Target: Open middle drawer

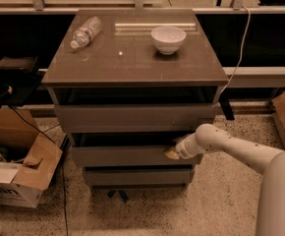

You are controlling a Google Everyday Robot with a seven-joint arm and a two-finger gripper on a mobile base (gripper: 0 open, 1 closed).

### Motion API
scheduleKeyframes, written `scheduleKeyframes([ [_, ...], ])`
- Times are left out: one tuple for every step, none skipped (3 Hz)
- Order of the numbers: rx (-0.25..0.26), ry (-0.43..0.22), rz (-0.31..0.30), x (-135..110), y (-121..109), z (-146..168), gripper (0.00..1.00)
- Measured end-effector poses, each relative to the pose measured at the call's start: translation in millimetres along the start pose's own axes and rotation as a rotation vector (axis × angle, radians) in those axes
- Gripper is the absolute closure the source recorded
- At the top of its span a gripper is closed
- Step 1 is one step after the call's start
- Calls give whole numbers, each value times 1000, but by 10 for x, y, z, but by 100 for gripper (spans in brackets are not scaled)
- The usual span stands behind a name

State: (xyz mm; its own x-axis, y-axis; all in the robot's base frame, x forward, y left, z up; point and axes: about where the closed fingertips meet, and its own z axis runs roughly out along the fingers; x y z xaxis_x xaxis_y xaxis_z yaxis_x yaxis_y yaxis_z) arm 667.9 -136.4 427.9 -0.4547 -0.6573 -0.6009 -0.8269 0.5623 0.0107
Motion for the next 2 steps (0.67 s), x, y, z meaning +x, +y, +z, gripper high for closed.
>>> scheduleKeyframes([
  [-14,25,-8,2,19,30,52],
  [-14,25,-8,2,19,29,28],
])
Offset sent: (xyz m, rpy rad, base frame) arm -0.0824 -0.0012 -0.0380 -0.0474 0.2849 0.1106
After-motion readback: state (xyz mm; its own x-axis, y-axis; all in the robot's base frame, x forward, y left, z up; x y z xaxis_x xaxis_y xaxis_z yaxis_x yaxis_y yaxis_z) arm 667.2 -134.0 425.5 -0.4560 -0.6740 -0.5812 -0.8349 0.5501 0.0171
